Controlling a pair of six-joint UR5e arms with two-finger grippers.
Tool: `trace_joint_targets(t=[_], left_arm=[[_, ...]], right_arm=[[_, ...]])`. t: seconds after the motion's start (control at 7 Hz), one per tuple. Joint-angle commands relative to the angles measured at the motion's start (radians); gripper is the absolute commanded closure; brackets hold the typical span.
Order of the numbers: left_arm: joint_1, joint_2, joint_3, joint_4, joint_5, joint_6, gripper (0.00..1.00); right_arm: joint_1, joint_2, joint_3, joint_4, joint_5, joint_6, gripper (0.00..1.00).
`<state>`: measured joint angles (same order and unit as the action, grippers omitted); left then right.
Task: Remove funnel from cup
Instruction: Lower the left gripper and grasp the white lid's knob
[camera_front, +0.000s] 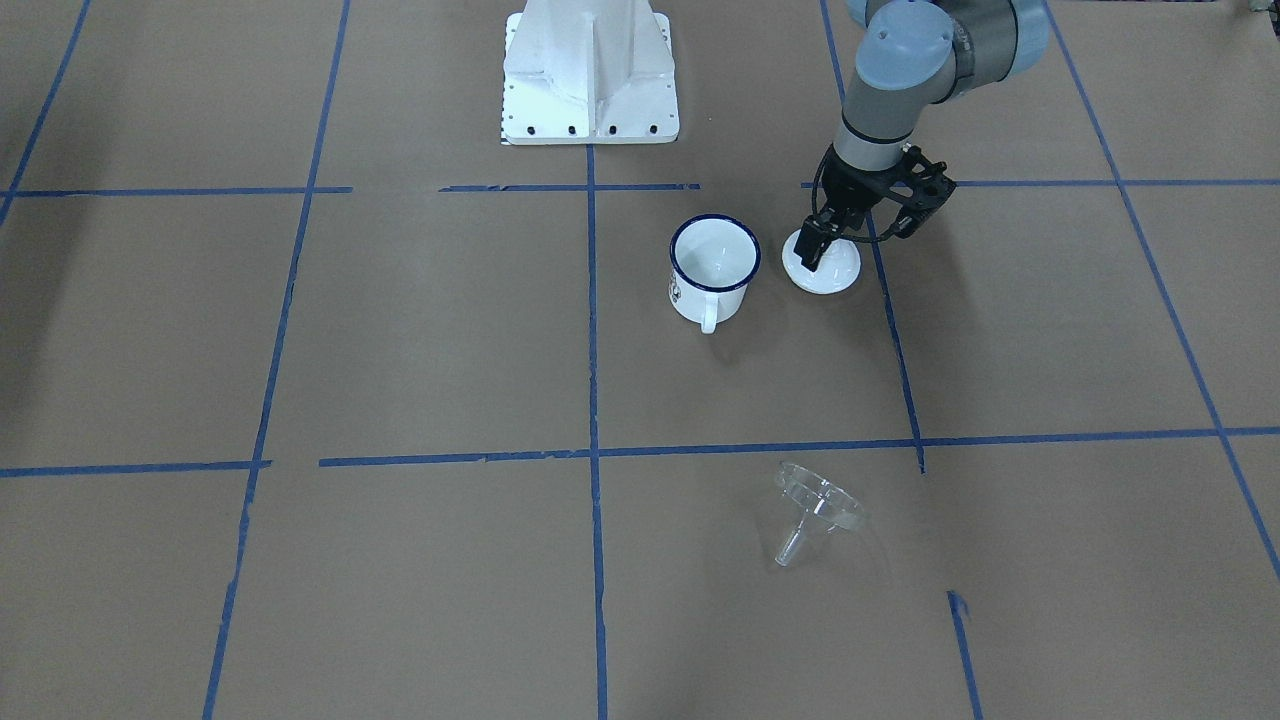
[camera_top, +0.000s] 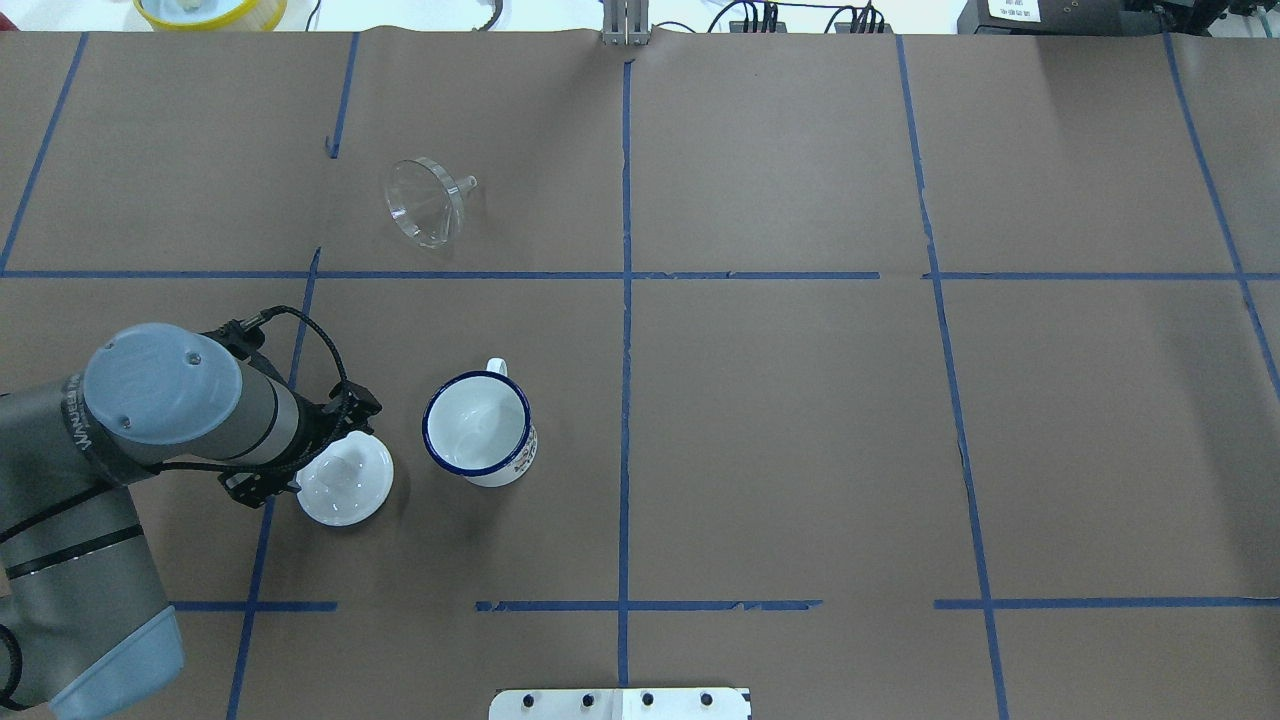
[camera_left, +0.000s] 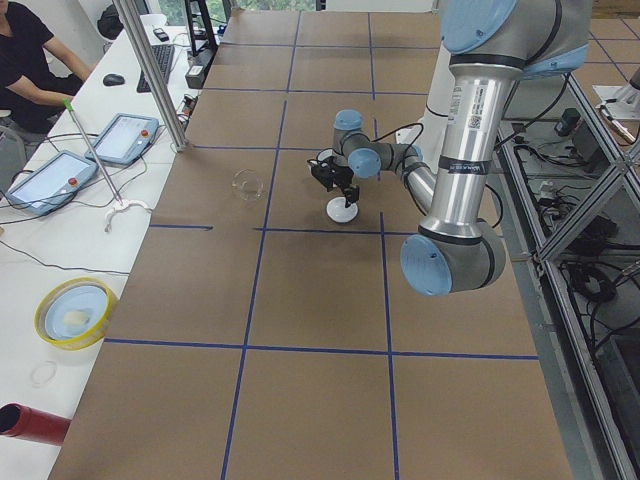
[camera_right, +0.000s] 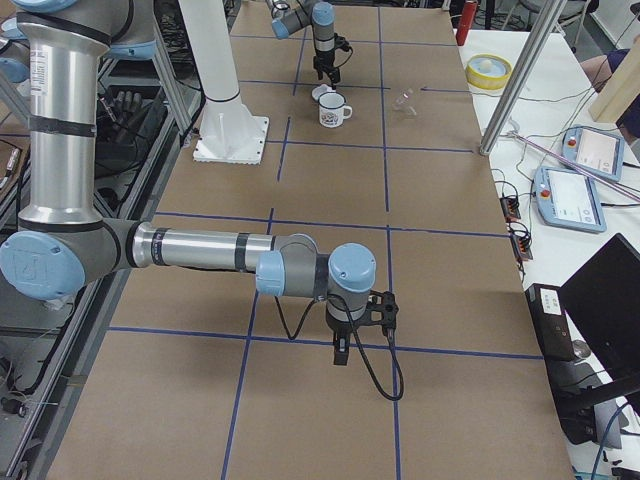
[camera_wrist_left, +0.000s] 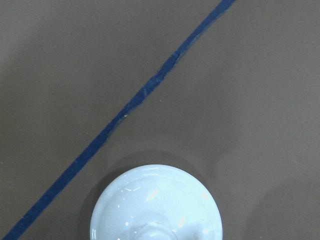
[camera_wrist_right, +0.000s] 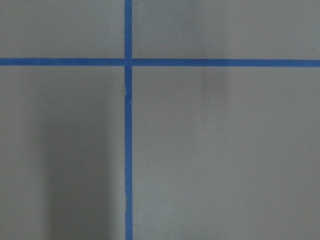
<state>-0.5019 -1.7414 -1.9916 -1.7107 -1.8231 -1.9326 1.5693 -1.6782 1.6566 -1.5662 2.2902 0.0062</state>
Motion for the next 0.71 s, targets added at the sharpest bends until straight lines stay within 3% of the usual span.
trace_joint_targets(t=[0.0,0.29,0.43,0.57], left_arm=[[0.034,0.025,0.003,-0.044,0.016,-0.006,0.02],[0.066,0.025,0.001,-0.047,0.016,-0.054,0.14],[0.062,0.025,-0.003,-0.047,0.016,-0.052,0.28],[0.057,0.026,-0.012,-0.047,0.019,-0.049,0.28]], right_arm=[[0.000,0.000,-0.001,0.000,0.000,0.000,0.00],[0.000,0.000,0.000,0.000,0.000,0.000,0.00],[0.000,0.000,0.000,0.000,0.000,0.000,0.00],[0.000,0.000,-0.001,0.000,0.000,0.000,0.00]])
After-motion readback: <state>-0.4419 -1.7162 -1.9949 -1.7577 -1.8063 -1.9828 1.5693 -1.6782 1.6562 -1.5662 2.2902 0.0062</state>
